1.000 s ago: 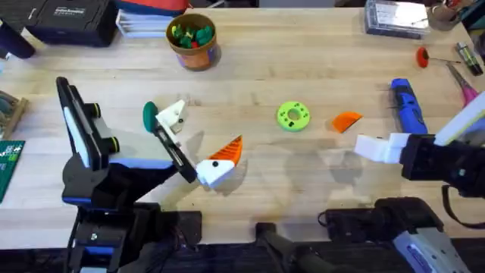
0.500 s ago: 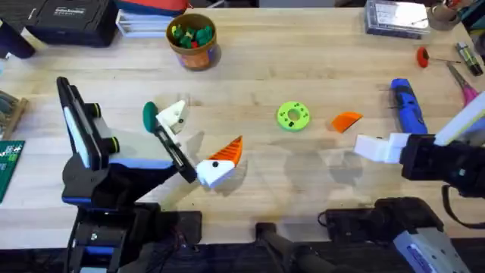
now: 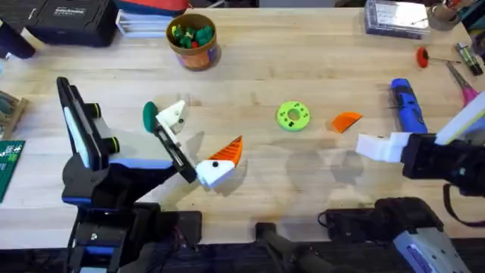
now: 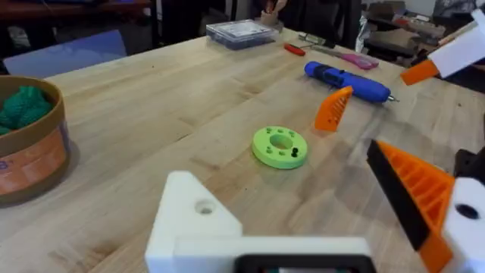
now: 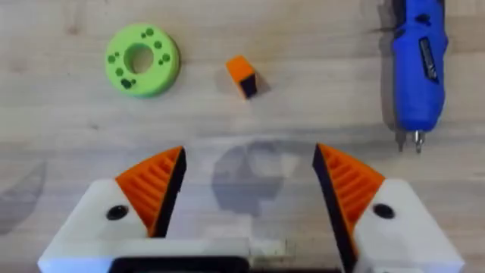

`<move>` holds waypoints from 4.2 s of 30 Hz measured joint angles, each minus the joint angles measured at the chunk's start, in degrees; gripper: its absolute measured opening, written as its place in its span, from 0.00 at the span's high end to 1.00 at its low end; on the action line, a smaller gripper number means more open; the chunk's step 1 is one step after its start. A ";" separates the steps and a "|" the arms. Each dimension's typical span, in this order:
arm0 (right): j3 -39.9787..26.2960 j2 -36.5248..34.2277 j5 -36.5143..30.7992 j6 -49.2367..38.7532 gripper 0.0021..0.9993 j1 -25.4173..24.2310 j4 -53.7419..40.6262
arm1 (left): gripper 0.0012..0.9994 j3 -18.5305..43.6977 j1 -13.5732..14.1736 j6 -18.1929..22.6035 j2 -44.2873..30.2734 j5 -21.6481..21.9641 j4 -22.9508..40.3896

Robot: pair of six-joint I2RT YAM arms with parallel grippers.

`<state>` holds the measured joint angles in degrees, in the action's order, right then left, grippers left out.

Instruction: Pick up the gripper from the table and insert it into the empty holder that is missing its gripper. Then pick up a screw, insert it into the mounting hole, and use the screwdriver to tighten it. Finally, clean up the table by picking up the vegetable and placing it into the bucket.

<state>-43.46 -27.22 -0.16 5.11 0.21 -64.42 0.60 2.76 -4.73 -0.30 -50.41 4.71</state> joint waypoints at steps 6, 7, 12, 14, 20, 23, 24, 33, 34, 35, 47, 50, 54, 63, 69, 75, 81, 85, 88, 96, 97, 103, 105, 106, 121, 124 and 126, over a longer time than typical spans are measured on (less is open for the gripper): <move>0.00 0.01 1.95 0.02 0.00 0.00 10.59 | 0.01 0.00 0.00 0.00 0.00 0.00 0.00; 0.00 0.00 2.58 0.02 0.01 0.00 11.70 | 0.01 0.00 0.00 0.00 -0.02 0.00 0.00; 0.00 0.00 5.01 -0.08 0.01 0.00 13.52 | 0.01 0.00 0.00 0.00 0.00 0.00 0.00; -0.02 -0.31 5.22 -0.83 0.01 0.00 14.20 | 0.01 0.00 0.00 0.00 -0.01 0.00 0.00; -4.49 -11.14 5.61 -4.81 0.01 0.00 9.11 | 0.01 0.00 0.00 0.00 0.00 0.00 0.00; -9.13 -20.17 5.61 -8.87 0.01 0.00 4.67 | 0.01 0.00 0.00 0.00 0.00 -0.01 0.00; -10.49 -23.22 5.58 -10.16 0.01 0.00 3.41 | 0.01 0.00 0.00 0.00 -0.02 -0.02 0.00; -13.40 -41.84 4.51 -16.76 0.01 0.00 3.60 | 0.01 0.00 0.00 0.01 -0.01 -0.12 0.00; -13.40 -43.20 4.16 -17.55 0.01 0.00 4.01 | 0.01 0.00 0.00 0.00 0.00 -0.17 0.00; -13.40 -44.66 3.60 -18.27 0.01 0.00 4.31 | 0.01 0.00 0.00 0.00 0.00 -0.20 0.02; -13.40 -51.04 1.07 -20.64 0.41 0.00 6.47 | 0.01 0.00 0.00 0.00 0.00 -0.61 0.04; -13.40 -52.06 1.05 -20.64 0.45 0.22 6.70 | 0.01 -0.02 0.00 0.00 0.00 -0.63 0.04; -13.40 -52.57 1.03 -20.66 0.49 0.83 7.47 | 0.01 0.00 0.00 0.00 0.00 -0.66 0.04; -13.66 -52.55 0.87 -21.25 0.99 1.07 7.21 | 0.01 0.00 0.00 0.00 0.00 -0.68 0.04; -19.83 -48.16 0.95 -21.25 0.99 1.07 1.34 | 0.01 0.00 0.00 0.00 0.00 -0.79 0.04; -23.23 -34.64 8.71 -21.25 0.99 -0.76 3.18 | 0.01 0.00 0.00 0.01 -0.01 -0.81 0.07; -18.13 -29.91 27.82 -19.30 0.99 -3.45 15.06 | 0.01 0.00 0.00 0.00 0.00 -0.81 0.07; -10.53 -34.95 41.32 -10.08 0.99 -2.92 30.13 | 0.01 0.00 0.00 0.00 -0.01 -0.82 0.07; -7.67 -40.79 46.41 1.07 0.99 -0.94 37.68 | 0.01 0.00 0.00 0.00 0.00 -0.82 0.07; -7.04 -53.63 51.73 21.81 0.99 10.00 49.51 | 0.01 0.00 0.00 0.00 0.00 -0.83 0.07; -7.04 -54.67 52.30 23.26 0.99 11.15 50.95 | 0.01 0.00 0.00 0.00 0.00 -0.82 0.07; -7.02 -58.71 60.53 28.96 0.99 14.29 63.28 | 0.01 0.00 0.00 0.00 -0.02 -0.83 0.07; -7.04 -59.10 63.26 29.68 0.99 14.29 64.37 | 0.01 0.00 0.00 0.00 0.00 -0.83 0.07; -7.04 -59.39 64.49 30.02 0.99 14.29 64.45 | 0.01 0.00 0.00 0.00 0.00 -0.83 0.07; -10.74 -68.13 77.13 33.50 0.99 20.55 64.81 | 0.01 0.00 0.00 -0.72 0.00 -2.87 0.24; -10.91 -68.84 78.55 33.49 0.99 22.07 64.85 | 0.01 0.00 0.00 -0.87 -0.01 -4.09 0.39; -10.93 -69.53 79.17 33.48 0.99 22.86 64.85 | 0.01 0.00 0.00 -0.90 -0.02 -4.63 0.44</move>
<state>-54.39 -96.75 79.00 38.59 23.07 0.43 0.60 2.76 -5.63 -0.32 -55.05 5.15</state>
